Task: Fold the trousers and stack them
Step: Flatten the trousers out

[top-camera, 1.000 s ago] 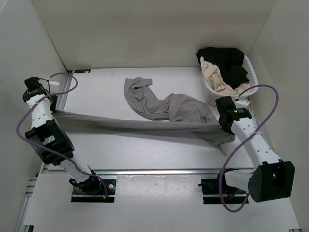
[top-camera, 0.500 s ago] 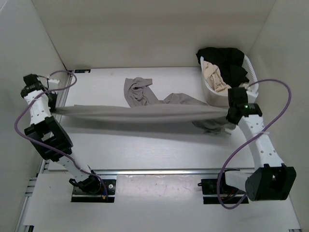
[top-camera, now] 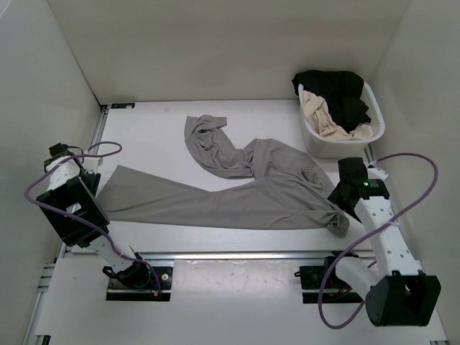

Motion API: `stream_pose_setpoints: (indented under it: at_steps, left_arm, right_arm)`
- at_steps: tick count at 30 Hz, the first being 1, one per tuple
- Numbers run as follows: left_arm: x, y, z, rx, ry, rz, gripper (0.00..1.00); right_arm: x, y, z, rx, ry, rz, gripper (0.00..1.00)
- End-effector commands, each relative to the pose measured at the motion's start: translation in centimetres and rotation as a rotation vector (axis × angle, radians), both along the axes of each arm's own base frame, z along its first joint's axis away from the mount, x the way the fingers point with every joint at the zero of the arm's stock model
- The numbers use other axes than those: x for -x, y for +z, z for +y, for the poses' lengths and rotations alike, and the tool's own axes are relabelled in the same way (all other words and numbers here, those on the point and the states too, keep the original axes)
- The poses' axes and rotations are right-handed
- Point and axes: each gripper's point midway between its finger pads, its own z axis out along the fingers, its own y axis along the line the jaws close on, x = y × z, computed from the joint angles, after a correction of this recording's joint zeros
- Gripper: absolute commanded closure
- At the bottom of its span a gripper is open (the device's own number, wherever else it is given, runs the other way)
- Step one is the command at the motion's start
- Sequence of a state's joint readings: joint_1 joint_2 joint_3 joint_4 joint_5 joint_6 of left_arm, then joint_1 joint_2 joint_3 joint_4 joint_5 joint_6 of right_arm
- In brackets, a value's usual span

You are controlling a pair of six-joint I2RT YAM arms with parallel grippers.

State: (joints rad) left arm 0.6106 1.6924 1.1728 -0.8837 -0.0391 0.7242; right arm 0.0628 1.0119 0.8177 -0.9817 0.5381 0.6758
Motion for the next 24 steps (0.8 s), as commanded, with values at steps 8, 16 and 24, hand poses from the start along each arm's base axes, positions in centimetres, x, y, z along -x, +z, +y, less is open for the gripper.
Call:
stream_pose_setpoints:
  at_steps: [8, 16, 24]
  left_arm:
    - [-7.6, 1.3, 2.1, -0.023, 0.067, -0.167, 0.47]
    - [-14.5, 0.4, -2.1, 0.061, -0.063, -0.296, 0.47]
    - [-18.4, -1.6, -4.2, 0.126, -0.086, -0.337, 0.46]
  right_arm:
    - [-2.2, -1.3, -0.7, -0.069, -0.242, -0.115, 0.18]
    - [-2.4, -6.7, 0.7, -0.251, -0.284, -0.051, 0.27]
    - [-0.1, -10.2, 0.7, -0.28, -0.335, 0.074, 0.42]
